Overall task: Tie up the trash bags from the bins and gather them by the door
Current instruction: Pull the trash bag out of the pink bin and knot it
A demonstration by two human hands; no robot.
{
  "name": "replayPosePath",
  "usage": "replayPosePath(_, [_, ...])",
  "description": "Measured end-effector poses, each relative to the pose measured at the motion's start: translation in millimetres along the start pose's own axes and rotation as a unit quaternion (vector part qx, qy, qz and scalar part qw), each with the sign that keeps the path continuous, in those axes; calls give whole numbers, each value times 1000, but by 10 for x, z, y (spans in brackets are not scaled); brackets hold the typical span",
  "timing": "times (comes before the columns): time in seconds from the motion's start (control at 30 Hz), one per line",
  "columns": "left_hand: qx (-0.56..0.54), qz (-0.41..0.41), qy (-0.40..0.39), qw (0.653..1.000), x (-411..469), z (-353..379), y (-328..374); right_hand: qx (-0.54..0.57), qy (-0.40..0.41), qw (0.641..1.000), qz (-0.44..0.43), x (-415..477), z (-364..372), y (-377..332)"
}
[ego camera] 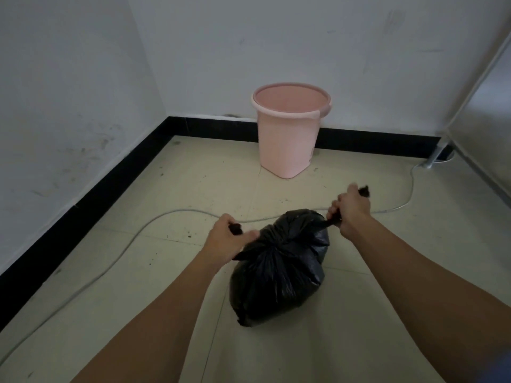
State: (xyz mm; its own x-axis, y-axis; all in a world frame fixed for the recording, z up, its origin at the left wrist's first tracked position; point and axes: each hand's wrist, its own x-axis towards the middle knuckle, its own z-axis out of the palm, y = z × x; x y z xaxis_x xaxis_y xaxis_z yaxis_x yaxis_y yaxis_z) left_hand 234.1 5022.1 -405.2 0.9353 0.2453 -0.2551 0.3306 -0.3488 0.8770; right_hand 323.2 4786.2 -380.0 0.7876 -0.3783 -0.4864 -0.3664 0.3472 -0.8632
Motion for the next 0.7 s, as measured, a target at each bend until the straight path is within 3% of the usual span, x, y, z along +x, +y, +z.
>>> replayPosePath(0.03, [43, 6, -42, 998, -15, 40, -25, -100, -36, 994, -32, -63, 61, -57])
replayPosePath(0.1, [130, 22, -105, 986, -50, 115, -80, -324, -105, 934, -110, -221, 174, -135])
replayPosePath(0.17, [236, 54, -134, 961, -66, 178, -147, -418, -166, 881, -147, -388, 275, -182])
replayPosePath(0.23, [288, 56, -134, 947, -45, 212, -217, -405, -227, 878, -113, -510, 343, -207])
replayPosePath(0.33, [319, 39, -104, 941, -5, 197, -269, -287, -327, 900, -11, -553, 354, -188])
replayPosePath(0.4, [308, 35, -85, 947, 12, 160, -281, -298, -354, 887, -14, -456, 274, -46])
replayPosePath(0.5, [279, 34, -76, 957, 34, 118, -284, -375, -348, 855, -85, -310, 164, 286])
replayPosePath(0.57, [292, 48, -83, 951, 37, 118, -256, -387, -317, 845, -189, -238, 150, 452])
replayPosePath(0.67, [304, 71, -106, 944, 64, 136, -173, -446, -243, 767, -391, -247, 210, 512])
replayPosePath(0.7, [304, 73, -116, 943, 73, 137, -134, -438, -235, 760, -419, -267, 241, 519])
